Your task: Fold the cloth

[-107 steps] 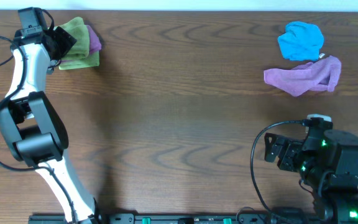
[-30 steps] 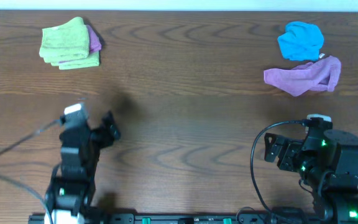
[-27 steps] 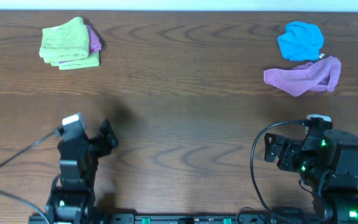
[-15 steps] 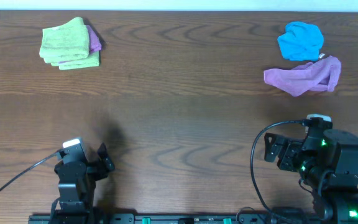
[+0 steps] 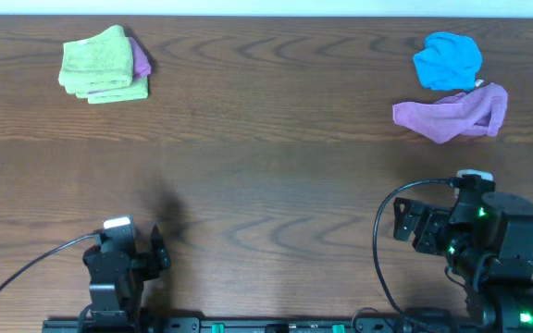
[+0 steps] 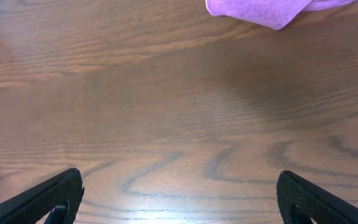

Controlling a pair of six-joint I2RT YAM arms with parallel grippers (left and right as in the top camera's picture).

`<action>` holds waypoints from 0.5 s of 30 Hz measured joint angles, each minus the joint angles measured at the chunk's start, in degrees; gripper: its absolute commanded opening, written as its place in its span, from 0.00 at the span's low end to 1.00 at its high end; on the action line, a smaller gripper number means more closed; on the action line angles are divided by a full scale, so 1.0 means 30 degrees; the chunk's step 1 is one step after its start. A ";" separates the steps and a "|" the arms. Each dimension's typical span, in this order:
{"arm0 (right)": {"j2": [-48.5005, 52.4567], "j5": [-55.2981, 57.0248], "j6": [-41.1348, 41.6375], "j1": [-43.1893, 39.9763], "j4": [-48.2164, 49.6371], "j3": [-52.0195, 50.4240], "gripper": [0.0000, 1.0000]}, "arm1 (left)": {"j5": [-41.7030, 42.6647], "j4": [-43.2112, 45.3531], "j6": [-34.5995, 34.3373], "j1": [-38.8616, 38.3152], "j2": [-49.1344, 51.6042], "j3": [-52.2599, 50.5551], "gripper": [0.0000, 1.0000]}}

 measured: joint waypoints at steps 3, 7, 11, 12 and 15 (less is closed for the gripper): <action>0.0015 -0.0007 0.0000 0.0000 -0.0015 -0.0007 0.99 | 0.0131 0.0080 0.0692 0.0000 -0.0102 -0.0044 0.95; 0.0015 -0.0007 0.0000 0.0000 -0.0015 -0.0007 0.99 | 0.0219 0.0073 0.1734 0.0000 -0.0102 -0.0044 0.95; 0.0015 -0.0007 0.0000 0.0000 -0.0007 -0.0007 0.99 | 0.0277 0.0073 0.2849 0.0000 -0.0117 -0.0044 0.95; 0.0015 -0.0007 0.0000 0.0000 -0.0007 -0.0007 0.99 | 0.0277 0.0073 0.3126 0.0000 -0.0117 -0.0044 0.95; 0.0015 -0.0007 0.0000 0.0000 -0.0007 -0.0007 0.99 | 0.0277 0.0080 0.3592 0.0000 -0.0117 -0.0044 0.95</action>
